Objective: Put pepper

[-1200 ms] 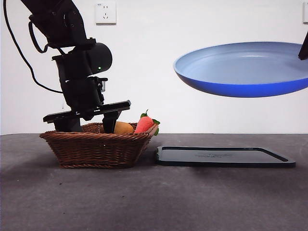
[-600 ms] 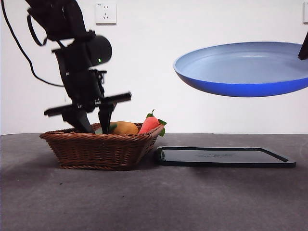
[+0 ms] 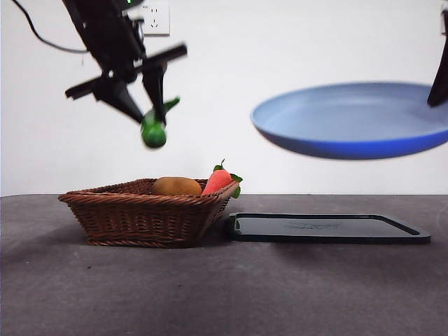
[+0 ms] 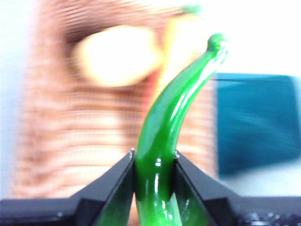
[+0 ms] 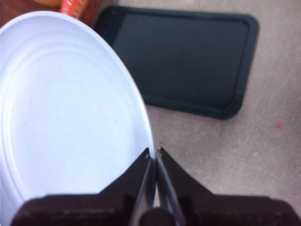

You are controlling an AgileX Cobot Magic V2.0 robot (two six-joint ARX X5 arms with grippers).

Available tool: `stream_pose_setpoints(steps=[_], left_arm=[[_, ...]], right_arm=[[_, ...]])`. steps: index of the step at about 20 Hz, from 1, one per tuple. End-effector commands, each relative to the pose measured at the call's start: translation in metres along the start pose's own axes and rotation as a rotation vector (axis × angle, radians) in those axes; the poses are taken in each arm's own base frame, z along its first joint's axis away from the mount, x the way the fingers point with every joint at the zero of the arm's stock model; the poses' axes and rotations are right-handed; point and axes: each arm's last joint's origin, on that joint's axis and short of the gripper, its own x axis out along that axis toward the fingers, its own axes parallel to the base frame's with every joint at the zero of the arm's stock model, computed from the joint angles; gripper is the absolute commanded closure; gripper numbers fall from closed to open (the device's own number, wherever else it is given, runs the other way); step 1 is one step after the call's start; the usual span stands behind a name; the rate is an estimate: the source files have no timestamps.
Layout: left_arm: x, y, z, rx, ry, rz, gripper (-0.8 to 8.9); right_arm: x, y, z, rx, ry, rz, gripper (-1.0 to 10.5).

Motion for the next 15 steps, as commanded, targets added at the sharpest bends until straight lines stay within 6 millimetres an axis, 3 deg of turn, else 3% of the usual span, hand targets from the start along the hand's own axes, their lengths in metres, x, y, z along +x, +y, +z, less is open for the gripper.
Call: stream_pose_setpoints(steps=[1, 3, 8, 12, 15], left_arm=[[-0.015, -0.020, -0.001, 0.045, 0.001, -0.123, 6.92], [-0.022, -0.035, -0.008, 0.079, 0.023, -0.203, 6.92], [-0.017, -0.082, -0.038, 0.263, 0.080, -0.273, 6.92], [-0.011, -0.113, -0.064, 0.459, 0.098, -0.273, 6.92], [0.011, -0.119, -0.080, 0.542, 0.163, -0.182, 6.92]], right_arm=[[0.016, -0.004, 0.009, 0.053, 0.020, 0.012, 9.4], [0.034, -0.005, 0.012, 0.101, 0.053, 0.087, 9.4], [0.068, 0.000, 0.016, 0.168, 0.104, 0.141, 9.4], [0.074, 0.015, 0.016, 0.157, 0.111, 0.175, 9.4], [0.076, 0.023, 0.015, 0.140, 0.122, 0.193, 9.4]])
